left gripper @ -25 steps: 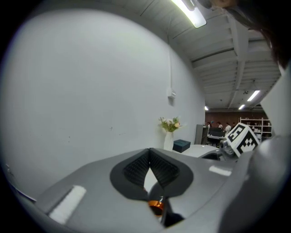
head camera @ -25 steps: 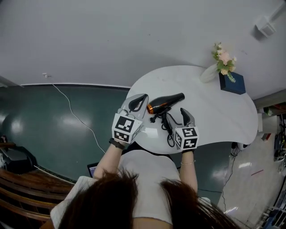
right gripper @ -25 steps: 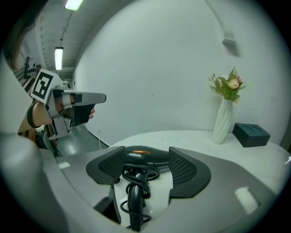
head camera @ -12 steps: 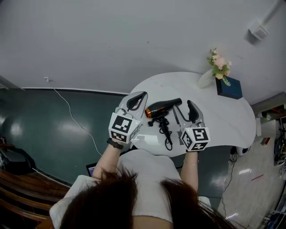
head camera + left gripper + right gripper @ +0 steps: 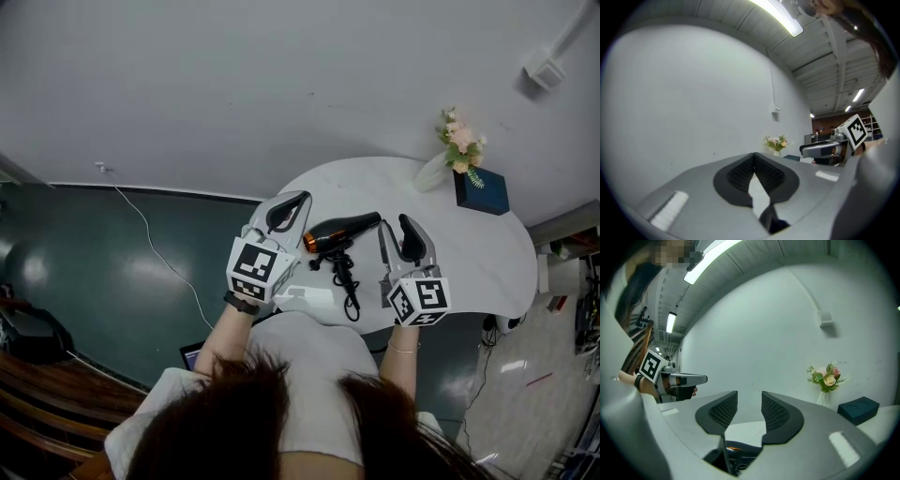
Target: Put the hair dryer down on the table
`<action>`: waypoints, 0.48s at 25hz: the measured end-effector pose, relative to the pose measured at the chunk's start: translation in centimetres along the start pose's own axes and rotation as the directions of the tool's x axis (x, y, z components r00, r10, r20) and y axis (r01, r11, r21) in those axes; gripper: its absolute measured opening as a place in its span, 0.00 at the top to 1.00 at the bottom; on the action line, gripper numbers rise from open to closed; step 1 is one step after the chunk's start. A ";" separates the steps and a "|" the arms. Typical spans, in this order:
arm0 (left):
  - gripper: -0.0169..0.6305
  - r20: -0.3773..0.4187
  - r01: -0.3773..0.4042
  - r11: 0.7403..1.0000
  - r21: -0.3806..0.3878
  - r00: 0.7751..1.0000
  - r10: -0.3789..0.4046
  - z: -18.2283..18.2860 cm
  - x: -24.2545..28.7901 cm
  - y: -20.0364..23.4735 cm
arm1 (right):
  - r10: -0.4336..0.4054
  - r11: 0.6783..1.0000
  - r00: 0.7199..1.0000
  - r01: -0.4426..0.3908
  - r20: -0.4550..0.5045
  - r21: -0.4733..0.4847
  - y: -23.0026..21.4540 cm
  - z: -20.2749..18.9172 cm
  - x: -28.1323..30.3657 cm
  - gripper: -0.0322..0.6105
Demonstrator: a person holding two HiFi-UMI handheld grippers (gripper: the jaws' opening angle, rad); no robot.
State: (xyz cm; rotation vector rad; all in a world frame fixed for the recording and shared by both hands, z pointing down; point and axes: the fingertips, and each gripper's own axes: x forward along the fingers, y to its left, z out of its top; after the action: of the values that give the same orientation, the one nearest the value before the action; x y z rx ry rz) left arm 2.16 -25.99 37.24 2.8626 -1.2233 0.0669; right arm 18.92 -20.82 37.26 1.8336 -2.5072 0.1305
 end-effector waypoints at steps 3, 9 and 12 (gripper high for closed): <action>0.88 0.004 -0.005 1.000 0.000 1.000 0.005 0.1 0.1 0.3 | -0.016 1.000 1.000 0.016 0.024 -0.006 -0.4 0.7 -0.1 0.80; 0.88 -0.005 -0.005 1.000 -0.007 1.000 0.005 -0.2 0.2 0.6 | -0.044 0.999 0.998 0.044 0.039 0.004 -1.0 0.8 -0.3 0.93; 0.88 -0.012 -0.003 1.000 -0.013 1.000 0.003 -0.5 0.2 0.6 | -0.059 0.998 0.998 0.058 0.034 0.016 -1.4 0.5 -0.4 0.95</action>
State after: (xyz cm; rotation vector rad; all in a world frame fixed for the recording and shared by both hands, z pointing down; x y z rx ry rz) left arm 1.89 -26.53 37.79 2.8458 -1.2212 0.0756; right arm 20.39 -20.88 36.84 1.9293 -2.4788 0.1169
